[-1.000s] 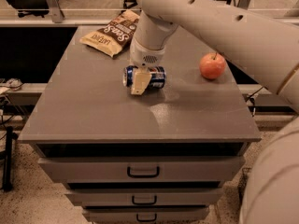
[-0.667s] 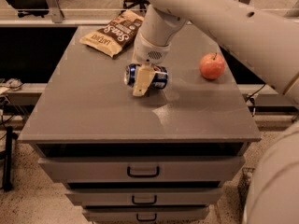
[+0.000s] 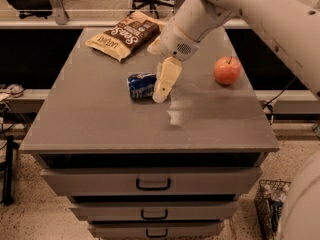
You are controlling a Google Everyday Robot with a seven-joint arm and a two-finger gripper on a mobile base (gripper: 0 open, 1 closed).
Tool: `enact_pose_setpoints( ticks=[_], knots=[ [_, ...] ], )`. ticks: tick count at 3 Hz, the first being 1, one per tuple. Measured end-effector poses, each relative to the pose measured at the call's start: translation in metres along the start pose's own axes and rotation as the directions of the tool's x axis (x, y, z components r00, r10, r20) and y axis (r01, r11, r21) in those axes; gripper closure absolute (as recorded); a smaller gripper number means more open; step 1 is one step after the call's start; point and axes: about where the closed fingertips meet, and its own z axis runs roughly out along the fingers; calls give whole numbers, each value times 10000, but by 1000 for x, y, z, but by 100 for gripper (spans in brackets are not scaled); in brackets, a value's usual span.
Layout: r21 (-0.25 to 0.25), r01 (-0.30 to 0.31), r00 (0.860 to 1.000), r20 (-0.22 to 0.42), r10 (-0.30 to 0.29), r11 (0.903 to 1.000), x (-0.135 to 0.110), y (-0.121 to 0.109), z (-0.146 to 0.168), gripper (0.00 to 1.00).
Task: Knock pepsi can over
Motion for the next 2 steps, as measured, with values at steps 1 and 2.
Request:
enact_pose_setpoints(
  ticks=[1, 2],
  knots=[
    [279, -1109, 9850, 1363, 1061, 9934, 26, 0, -41, 0],
    [1069, -2297, 9506, 2380, 1994, 9674, 64, 3, -101, 0]
  ],
)
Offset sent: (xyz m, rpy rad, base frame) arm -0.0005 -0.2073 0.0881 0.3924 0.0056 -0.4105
